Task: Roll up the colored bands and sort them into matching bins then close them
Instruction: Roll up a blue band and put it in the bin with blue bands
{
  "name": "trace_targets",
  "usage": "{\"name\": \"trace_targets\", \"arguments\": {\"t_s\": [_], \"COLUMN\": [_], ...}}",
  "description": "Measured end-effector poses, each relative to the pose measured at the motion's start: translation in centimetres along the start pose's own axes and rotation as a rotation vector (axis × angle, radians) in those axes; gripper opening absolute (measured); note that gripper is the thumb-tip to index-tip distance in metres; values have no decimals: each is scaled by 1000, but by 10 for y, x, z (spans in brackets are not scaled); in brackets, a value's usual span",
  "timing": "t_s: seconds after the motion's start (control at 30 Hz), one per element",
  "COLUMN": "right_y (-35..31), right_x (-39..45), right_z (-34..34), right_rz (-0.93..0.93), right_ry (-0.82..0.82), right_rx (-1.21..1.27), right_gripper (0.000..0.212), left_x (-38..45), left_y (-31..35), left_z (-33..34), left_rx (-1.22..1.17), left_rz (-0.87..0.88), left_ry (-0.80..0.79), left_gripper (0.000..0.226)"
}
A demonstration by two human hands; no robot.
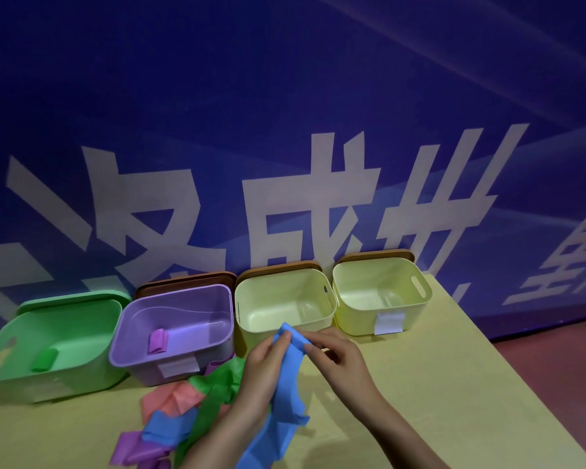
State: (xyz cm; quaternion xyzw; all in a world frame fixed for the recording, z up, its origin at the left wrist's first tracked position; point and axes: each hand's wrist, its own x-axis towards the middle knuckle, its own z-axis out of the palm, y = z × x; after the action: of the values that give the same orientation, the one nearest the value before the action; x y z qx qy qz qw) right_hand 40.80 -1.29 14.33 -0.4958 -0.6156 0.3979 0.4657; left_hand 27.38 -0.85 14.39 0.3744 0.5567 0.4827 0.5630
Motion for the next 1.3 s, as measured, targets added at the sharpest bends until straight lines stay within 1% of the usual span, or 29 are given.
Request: {"name": "trace_targets", "arguments": {"t_s": [0.07, 0.13, 0.2, 0.3, 0.37, 0.43, 0.5, 0.57, 0.67, 0.77, 0.9, 0.93, 1.0, 1.03, 1.1, 1.2, 1.23, 1.3], "right_y": [1, 2, 1, 1, 0, -2, -4, -5, -9, -12, -8, -7, -3, -2, 0, 3, 3, 3], "right_x": [-4, -6, -6, -3, -3, -3, -1, 2, 5, 7, 6, 5, 5, 5, 5, 3, 3, 4], "right_z": [-2, -5, -7, -10, -10, -10, -10, -11, -15, -15, -12, -11, -9, -8, -5, -3, -3, -3], "right_rz": [-15, -52, -103, -154, -160, -86, 42, 146, 175, 140, 28, 3, -15, -17, -27, -107, -144, -200], "right_ry": [-3, 33, 55, 47, 52, 73, 83, 17, -103, -96, -20, 4, 53, 73, 82, 63, 57, 43], "right_rx": [-15, -54, -112, -199, -203, -99, 23, 95, 100, 44, -101, -126, -133, -130, -142, -210, -237, -275], "right_gripper": [38, 39, 37, 34, 29, 27, 24, 19, 20, 22, 25, 24, 12, 8, 9, 26, 28, 21], "left_x": [1, -1, -2, -2, -1, 0, -1, -1, 0, 0, -1, -1, -3, -4, -6, -9, -10, -11], "left_y": [-2, -3, -1, -1, -1, -1, 0, 1, 0, -4, -4, -3, -2, -2, -2, 1, 2, 3], "left_z": [0, 3, 7, 9, 7, 5, 4, 3, 4, 4, 6, 6, 5, 4, 4, 3, 3, 2], "left_rx": [37, 55, 67, 85, 97, 119, 153, 176, 200, 217, 253, 261, 282, 287, 295, 223, 177, 76], "left_rz": [6, 20, 46, 43, 34, 56, 93, 120, 150, 156, 142, 125, 89, 67, 42, 1, -25, -79], "left_ry": [-34, -40, -40, -26, -19, -57, -119, -145, -126, -99, -64, -57, -59, -66, -62, -29, -32, -63], "left_gripper": [19, 18, 19, 18, 18, 17, 19, 13, 13, 14, 14, 17, 31, 34, 34, 33, 30, 29]}}
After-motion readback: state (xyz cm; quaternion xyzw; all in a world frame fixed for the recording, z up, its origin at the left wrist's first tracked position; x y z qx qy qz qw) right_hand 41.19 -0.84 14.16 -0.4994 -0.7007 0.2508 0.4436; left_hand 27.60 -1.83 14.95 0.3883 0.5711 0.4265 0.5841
